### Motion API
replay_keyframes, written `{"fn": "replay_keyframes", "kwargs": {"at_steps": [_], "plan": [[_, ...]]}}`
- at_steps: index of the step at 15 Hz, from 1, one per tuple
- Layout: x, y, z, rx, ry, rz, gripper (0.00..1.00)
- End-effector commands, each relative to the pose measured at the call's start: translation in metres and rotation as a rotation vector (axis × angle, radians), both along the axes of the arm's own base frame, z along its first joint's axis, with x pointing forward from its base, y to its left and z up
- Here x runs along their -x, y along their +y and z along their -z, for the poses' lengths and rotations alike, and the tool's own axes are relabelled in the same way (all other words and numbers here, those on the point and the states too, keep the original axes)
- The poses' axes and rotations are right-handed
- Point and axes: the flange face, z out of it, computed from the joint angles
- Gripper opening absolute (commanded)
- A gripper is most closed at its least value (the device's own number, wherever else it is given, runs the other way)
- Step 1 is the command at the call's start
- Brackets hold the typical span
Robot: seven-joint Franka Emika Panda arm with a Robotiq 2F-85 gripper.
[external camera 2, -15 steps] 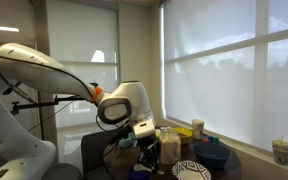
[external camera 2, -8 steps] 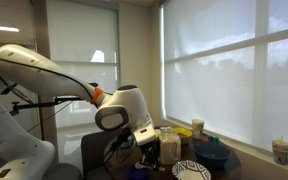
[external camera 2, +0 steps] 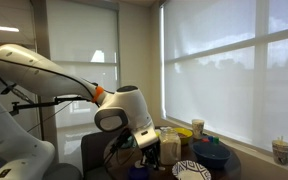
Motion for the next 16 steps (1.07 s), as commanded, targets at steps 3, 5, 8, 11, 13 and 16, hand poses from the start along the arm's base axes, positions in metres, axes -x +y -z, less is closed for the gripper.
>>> {"fn": "replay_keyframes", "kwargs": {"at_steps": [3,5,8,11,13,16], "plan": [[0.009,-0.016,0.007,-0.087,-0.083,-0.092,0.03],[0.011,-0.017,0.010,-0.099,-0.114,-0.129,0.03],[0.012,-0.012,0.015,-0.094,-0.162,-0.192,0.03],[0.012,-0.005,0.024,-0.069,-0.207,-0.254,0.03],[0.014,-0.003,0.028,-0.032,-0.236,-0.296,0.03],[0.008,-0.007,0.027,-0.034,-0.290,-0.328,0.03]]}}
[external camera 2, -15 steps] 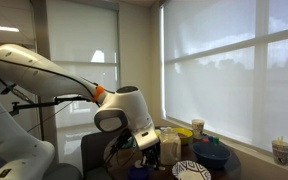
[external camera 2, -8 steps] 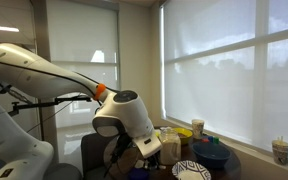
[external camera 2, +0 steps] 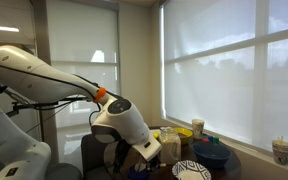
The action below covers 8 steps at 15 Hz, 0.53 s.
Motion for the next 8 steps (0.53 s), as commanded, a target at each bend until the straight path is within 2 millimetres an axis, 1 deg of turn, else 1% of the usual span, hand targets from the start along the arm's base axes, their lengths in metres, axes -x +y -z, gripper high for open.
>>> {"fn": "replay_keyframes", "kwargs": {"at_steps": [1,6,8], "plan": [[-0.0006,-0.0025,-0.0008,-0.023,-0.086,-0.040,0.03],[0.0003,-0.0045,0.0038,-0.090,-0.157,-0.077,0.03],[0.0006,-0.0071,0.0063,-0.087,-0.173,-0.075,0.03]]}}
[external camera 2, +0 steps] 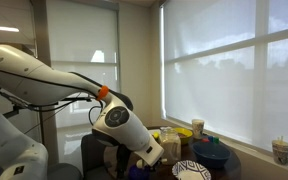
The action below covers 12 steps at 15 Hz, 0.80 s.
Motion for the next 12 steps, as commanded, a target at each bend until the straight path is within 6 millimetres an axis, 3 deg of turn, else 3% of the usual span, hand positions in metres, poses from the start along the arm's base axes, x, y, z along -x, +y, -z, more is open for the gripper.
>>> {"fn": "replay_keyframes", "kwargs": {"at_steps": [1,8,9,10,11,12], "plan": [[0.001,-0.001,0.000,-0.026,-0.054,-0.010,0.03],[0.007,-0.011,0.003,-0.059,-0.098,-0.001,0.03],[0.009,-0.009,0.002,-0.137,-0.102,0.002,0.03],[0.008,-0.013,0.004,-0.076,-0.096,0.007,0.03],[0.011,-0.011,0.002,-0.154,-0.113,0.009,0.03],[0.009,-0.015,0.003,-0.075,-0.105,0.011,0.03]]}}
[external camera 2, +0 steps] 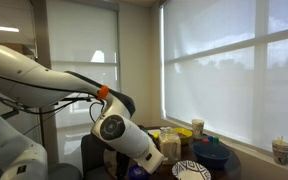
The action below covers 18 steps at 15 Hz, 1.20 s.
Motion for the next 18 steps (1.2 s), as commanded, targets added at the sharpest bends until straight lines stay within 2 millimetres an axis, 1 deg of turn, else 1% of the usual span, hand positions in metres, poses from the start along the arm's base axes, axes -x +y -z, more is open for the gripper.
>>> {"fn": "replay_keyframes", "kwargs": {"at_steps": [1,2,3,4,5,6,7,8,9,10,11,12,13,17,18], "plan": [[0.004,0.000,-0.004,-0.070,-0.042,-0.008,0.03],[0.003,-0.003,-0.002,-0.030,-0.031,0.000,0.03],[0.005,-0.002,-0.002,-0.084,-0.031,-0.010,0.03],[0.004,-0.005,0.000,-0.022,-0.015,0.000,0.03],[0.007,-0.002,-0.004,-0.142,-0.035,-0.003,0.03],[0.005,-0.008,0.001,-0.034,-0.010,0.003,0.03],[0.008,-0.006,0.000,-0.127,-0.024,-0.003,0.03],[0.007,-0.009,0.001,-0.044,-0.007,0.003,0.03],[0.010,-0.006,-0.001,-0.141,-0.025,-0.012,0.03],[0.007,-0.010,0.002,-0.027,-0.001,-0.012,0.03],[0.010,-0.008,0.000,-0.098,-0.020,-0.022,0.03],[0.008,-0.012,0.002,-0.024,-0.008,-0.017,0.03],[0.011,-0.011,0.000,-0.088,-0.026,-0.028,0.03],[0.013,-0.016,-0.001,-0.094,-0.040,-0.009,0.03],[0.010,-0.013,0.004,-0.075,-0.010,-0.010,0.03]]}}
